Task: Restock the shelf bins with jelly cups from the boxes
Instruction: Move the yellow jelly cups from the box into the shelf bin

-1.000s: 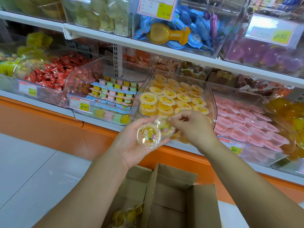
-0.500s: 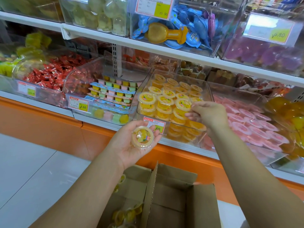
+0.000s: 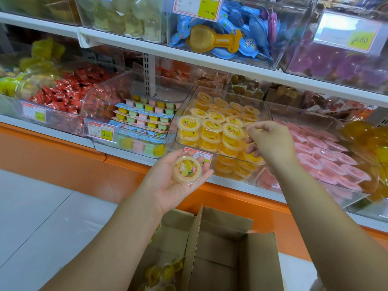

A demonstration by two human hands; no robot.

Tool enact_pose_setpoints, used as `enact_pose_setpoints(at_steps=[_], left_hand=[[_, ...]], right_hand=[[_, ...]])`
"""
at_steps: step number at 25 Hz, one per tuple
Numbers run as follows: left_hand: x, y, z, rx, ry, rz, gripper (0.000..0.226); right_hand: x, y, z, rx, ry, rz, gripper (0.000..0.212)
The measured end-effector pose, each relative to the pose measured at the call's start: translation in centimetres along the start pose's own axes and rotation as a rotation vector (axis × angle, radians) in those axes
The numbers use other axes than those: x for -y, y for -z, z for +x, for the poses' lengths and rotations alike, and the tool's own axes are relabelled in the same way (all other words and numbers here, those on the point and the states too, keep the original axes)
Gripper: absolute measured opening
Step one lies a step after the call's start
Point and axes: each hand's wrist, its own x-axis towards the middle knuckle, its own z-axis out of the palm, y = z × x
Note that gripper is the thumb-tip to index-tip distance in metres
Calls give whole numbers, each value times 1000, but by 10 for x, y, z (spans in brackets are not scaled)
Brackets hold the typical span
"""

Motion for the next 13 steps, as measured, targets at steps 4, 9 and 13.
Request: enact_pose_setpoints(at_steps=[4, 9, 13], left_hand=[[8, -4, 4, 116, 3, 76, 35], [22, -8, 7, 227, 64, 182, 55], [17, -10, 5, 162, 28, 108, 55]], right_hand=[[22, -1, -40, 487, 2, -110, 24], [17, -13, -64, 661, -101, 20, 14], [3, 32, -17, 226, -128, 243, 12]])
